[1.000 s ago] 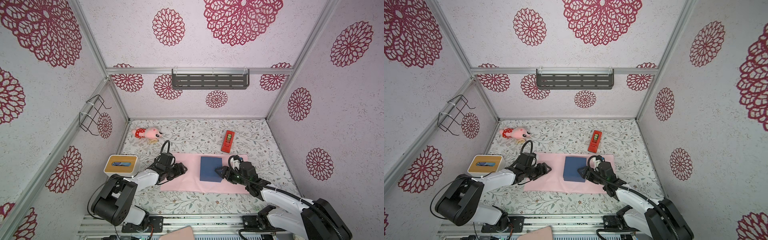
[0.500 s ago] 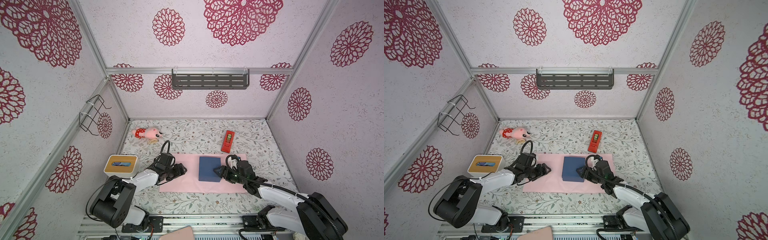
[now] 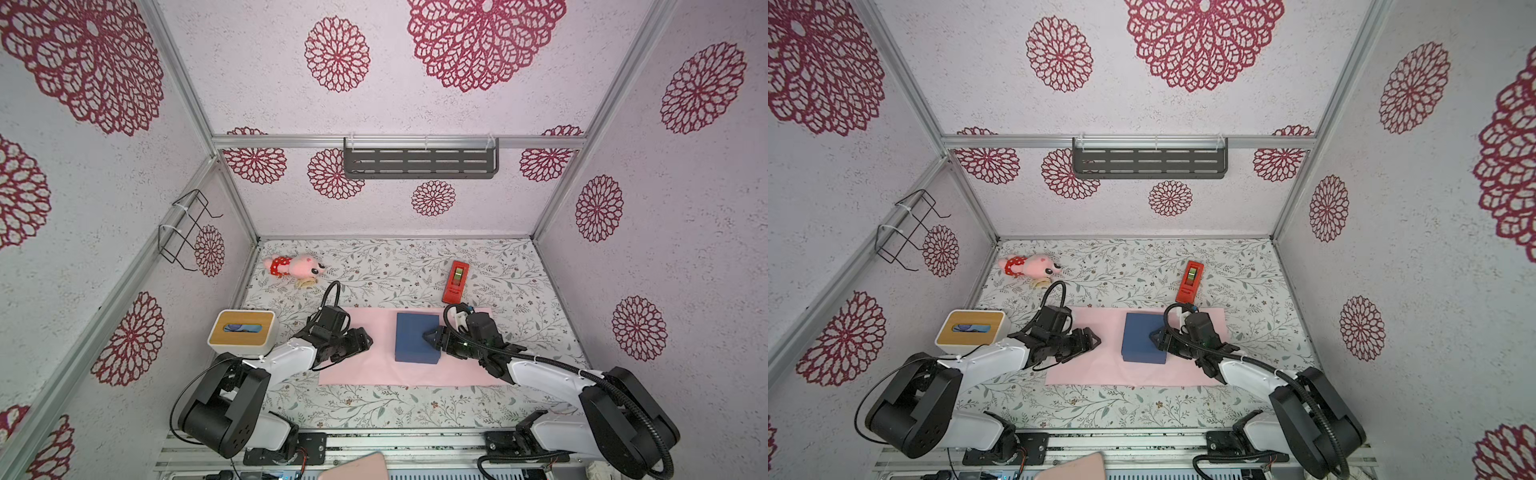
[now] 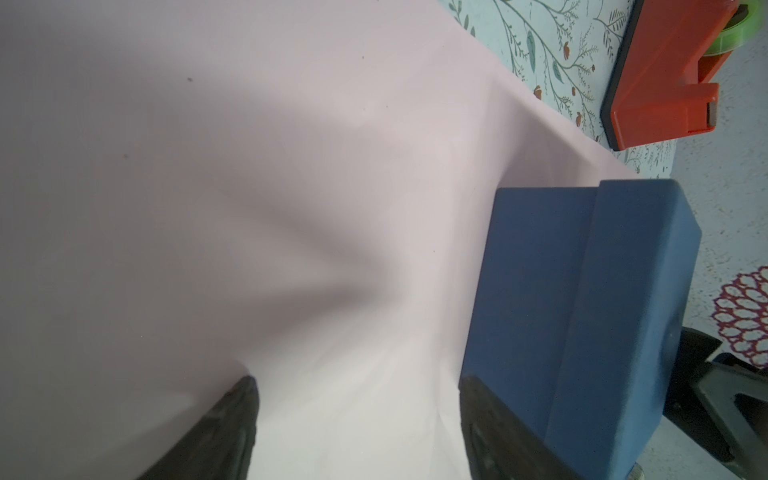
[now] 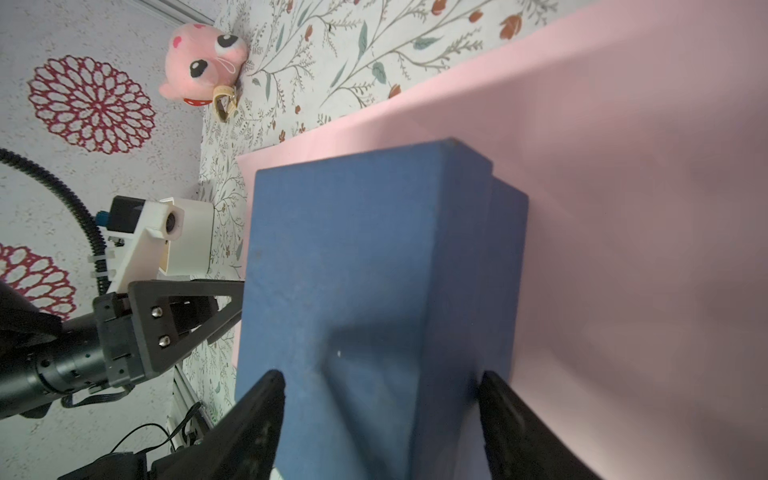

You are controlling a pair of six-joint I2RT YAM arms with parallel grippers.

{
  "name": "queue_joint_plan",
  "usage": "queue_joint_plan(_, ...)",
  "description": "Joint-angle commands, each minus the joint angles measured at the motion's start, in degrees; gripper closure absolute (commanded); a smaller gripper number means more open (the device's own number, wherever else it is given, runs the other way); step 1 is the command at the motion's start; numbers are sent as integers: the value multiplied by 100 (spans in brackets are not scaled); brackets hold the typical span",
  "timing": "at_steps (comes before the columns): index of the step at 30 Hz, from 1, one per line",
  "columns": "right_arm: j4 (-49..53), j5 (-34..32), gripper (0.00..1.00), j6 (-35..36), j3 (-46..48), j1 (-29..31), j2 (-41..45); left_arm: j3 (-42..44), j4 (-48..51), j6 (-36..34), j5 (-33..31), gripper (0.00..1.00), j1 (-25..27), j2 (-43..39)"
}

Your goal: Wrap the gift box in paper

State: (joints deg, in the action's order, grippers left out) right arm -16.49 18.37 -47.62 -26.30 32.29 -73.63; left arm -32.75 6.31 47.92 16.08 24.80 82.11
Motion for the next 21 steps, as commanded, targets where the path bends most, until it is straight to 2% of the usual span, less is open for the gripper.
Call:
queue_joint_plan(1,-304,214,25,-7,-108,57,-126,-64,226,-88,-122,21,4,116)
queue_joint_plan(13,-256,220,25,35,-269,76,-251,-115,336,-116,-152,21,-1,39)
queue_joint_plan(18,803,-1,20,625,-590,-163,-10,-246,414,-108,-148,19,0,-50)
queue_joint_plan(20,873,279,19,665,-534,-437,225,-574,186,71,-2,16,415,-660)
queue_joint_plan(21,781,355,19,615,-517,-435,208,-627,65,114,93,16,509,-640)
